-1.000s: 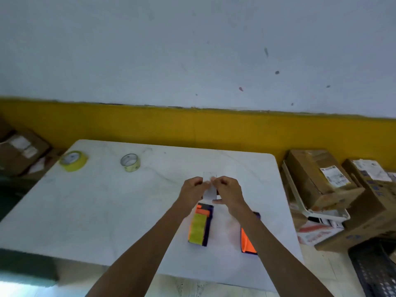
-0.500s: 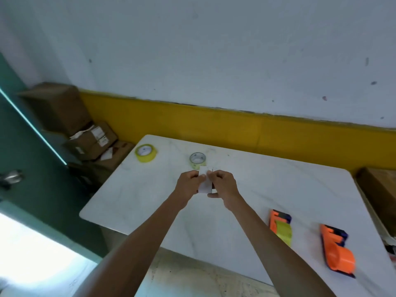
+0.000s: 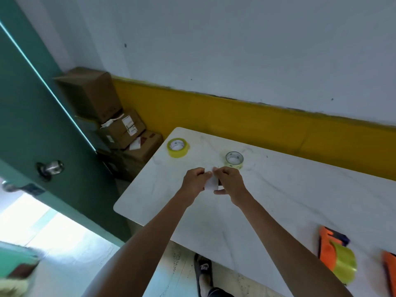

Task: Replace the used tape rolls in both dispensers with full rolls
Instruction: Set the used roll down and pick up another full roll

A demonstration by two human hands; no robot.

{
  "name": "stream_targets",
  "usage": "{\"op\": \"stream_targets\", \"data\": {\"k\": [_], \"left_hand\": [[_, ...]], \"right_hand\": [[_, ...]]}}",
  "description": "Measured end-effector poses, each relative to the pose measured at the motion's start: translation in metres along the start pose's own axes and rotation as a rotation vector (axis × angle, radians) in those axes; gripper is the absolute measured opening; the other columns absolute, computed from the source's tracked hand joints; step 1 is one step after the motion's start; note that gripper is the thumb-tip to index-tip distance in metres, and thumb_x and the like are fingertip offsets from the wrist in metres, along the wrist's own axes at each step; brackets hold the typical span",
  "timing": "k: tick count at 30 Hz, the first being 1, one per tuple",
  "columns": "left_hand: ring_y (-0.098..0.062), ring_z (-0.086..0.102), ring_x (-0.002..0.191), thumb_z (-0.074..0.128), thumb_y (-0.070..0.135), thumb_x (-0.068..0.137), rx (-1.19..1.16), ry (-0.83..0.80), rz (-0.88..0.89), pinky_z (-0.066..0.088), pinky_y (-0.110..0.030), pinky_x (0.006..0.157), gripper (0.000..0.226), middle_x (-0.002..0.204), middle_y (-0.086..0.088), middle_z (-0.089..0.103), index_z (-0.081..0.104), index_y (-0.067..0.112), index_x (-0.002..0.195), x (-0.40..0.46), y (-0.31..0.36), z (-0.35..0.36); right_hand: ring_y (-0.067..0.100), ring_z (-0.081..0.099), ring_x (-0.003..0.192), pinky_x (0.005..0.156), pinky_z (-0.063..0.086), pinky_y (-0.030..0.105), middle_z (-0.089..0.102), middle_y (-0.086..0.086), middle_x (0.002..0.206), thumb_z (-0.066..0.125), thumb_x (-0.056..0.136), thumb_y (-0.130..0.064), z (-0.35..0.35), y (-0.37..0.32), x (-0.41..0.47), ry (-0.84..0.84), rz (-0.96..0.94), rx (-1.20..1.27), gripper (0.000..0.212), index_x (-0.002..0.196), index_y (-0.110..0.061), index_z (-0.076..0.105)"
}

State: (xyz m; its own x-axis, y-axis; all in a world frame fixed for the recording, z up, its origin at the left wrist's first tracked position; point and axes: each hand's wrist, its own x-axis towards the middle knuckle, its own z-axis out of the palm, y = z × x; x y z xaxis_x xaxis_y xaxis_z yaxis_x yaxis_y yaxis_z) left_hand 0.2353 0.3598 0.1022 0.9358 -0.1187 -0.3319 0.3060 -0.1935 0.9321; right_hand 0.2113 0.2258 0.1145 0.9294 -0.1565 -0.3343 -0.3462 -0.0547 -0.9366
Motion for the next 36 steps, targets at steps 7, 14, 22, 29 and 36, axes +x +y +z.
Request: {"op": "stream_targets", "data": {"k": [7, 14, 22, 29, 36], "left_hand": [[-0.028, 0.061, 0.093, 0.058, 0.019, 0.093, 0.035, 0.009, -0.081, 0.057, -0.045, 0.087, 0.022, 0.096, -0.017, 0.064, 0.066, -0.001, 0.096, 0.083, 0.001, -0.029], [-0.023, 0.056, 0.086, 0.058, 0.018, 0.092, 0.082, -0.025, -0.153, 0.050, -0.037, 0.077, 0.009, 0.090, -0.011, 0.059, 0.064, 0.013, 0.088, 0.158, -0.004, -0.038], [-0.025, 0.060, 0.088, 0.058, 0.017, 0.094, 0.094, -0.078, -0.220, 0.053, -0.032, 0.076, 0.012, 0.094, -0.013, 0.062, 0.065, 0.008, 0.092, 0.212, -0.004, -0.035], [-0.022, 0.055, 0.073, 0.062, 0.033, 0.078, 0.260, -0.087, -0.136, 0.054, -0.047, 0.073, 0.032, 0.074, -0.009, 0.057, 0.061, 0.001, 0.075, 0.251, -0.013, -0.036], [-0.020, 0.055, 0.059, 0.056, 0.024, 0.094, 0.904, -0.164, 0.329, 0.037, -0.028, 0.055, 0.028, 0.062, -0.004, 0.056, 0.050, 0.017, 0.067, 0.277, -0.017, -0.031]], "right_hand": [[0.034, 0.070, 0.094, 0.062, 0.063, 0.042, 0.067, 0.018, 0.099, 0.059, 0.092, -0.032, 0.033, -0.004, 0.084, 0.008, 0.051, 0.018, 0.028, 0.086, -0.006, 0.068], [0.033, 0.069, 0.095, 0.066, 0.063, 0.044, 0.068, 0.018, 0.104, 0.060, 0.091, -0.032, 0.049, 0.010, 0.160, 0.045, 0.161, 0.079, 0.026, 0.090, -0.008, 0.068], [0.033, 0.069, 0.096, 0.069, 0.063, 0.045, 0.069, 0.016, 0.105, 0.058, 0.092, -0.032, 0.051, 0.012, 0.210, 0.077, 0.237, 0.066, 0.021, 0.088, -0.013, 0.067], [0.032, 0.069, 0.097, 0.071, 0.063, 0.046, 0.069, 0.017, 0.106, 0.058, 0.092, -0.030, 0.055, 0.014, 0.241, 0.134, 0.283, 0.060, 0.024, 0.093, -0.009, 0.067], [0.032, 0.064, 0.097, 0.093, 0.054, 0.051, 0.067, 0.019, 0.106, 0.045, 0.099, -0.027, 0.055, 0.019, 0.258, 0.273, 0.283, -0.118, 0.034, 0.102, 0.001, 0.064]]}}
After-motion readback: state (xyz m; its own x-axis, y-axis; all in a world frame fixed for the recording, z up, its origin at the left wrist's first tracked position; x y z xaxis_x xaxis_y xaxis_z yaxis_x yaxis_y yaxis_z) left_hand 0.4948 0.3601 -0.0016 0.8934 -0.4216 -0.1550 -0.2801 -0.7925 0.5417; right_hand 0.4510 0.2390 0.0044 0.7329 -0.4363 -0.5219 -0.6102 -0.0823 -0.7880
